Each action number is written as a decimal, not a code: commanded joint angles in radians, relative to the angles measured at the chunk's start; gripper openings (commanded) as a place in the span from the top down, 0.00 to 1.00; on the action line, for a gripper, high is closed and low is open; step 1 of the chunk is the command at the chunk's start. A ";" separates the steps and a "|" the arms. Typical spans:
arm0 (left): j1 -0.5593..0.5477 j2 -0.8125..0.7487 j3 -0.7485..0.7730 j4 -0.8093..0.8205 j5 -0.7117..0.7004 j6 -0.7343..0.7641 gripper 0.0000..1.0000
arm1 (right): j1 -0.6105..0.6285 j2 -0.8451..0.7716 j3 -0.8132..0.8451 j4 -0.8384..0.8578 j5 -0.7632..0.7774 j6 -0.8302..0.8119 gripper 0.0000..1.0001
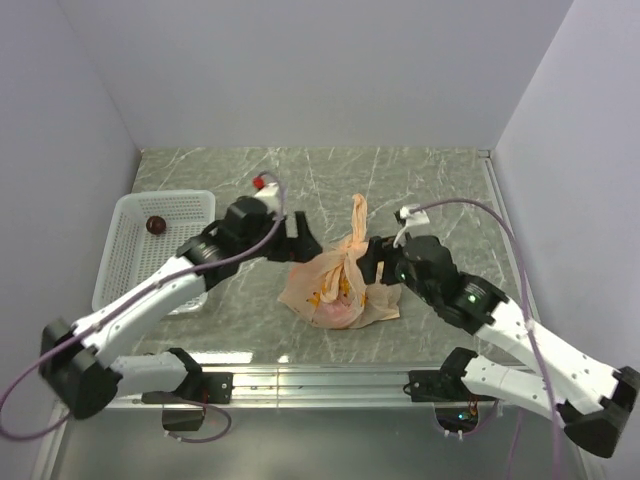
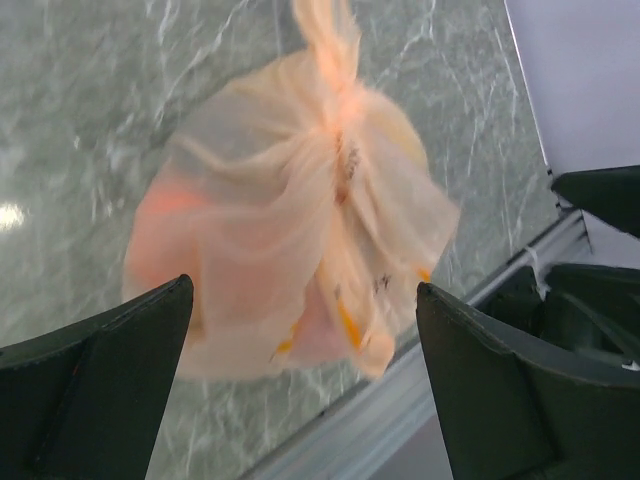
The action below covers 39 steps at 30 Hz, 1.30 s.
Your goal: Untie the knot of the plastic bag and take out the fruit
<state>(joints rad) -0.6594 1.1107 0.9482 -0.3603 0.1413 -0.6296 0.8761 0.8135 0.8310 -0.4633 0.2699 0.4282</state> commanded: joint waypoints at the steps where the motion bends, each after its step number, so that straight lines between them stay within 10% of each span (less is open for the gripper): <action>1: -0.077 0.163 0.162 -0.008 -0.179 0.076 0.01 | -0.112 0.113 -0.029 0.064 -0.039 -0.008 0.22; 12: -0.210 0.534 0.344 -0.112 -0.325 0.137 0.21 | -0.212 0.243 -0.173 0.291 -0.176 0.020 0.37; 15: -0.221 0.535 0.318 -0.100 -0.319 0.125 0.40 | -0.221 0.239 -0.219 0.307 -0.161 0.030 0.64; 19: -0.223 0.496 0.270 -0.069 -0.327 0.102 0.97 | -0.232 0.196 -0.266 0.311 -0.140 0.041 0.96; 25: -0.171 0.329 0.131 -0.008 -0.413 0.012 0.99 | -0.348 0.046 -0.329 0.243 -0.021 0.098 1.00; 37: 0.222 -0.112 -0.270 0.212 -0.077 -0.176 0.99 | -0.626 -0.238 -0.368 0.097 -0.124 0.105 1.00; 39: 0.215 -0.098 -0.264 0.218 -0.001 -0.133 0.99 | -0.617 -0.255 -0.311 0.072 -0.191 0.037 0.85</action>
<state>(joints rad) -0.4641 1.0130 0.6838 -0.1844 0.0860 -0.7975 0.2802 0.5854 0.4576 -0.3210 0.0582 0.5816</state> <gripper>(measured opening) 0.013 0.119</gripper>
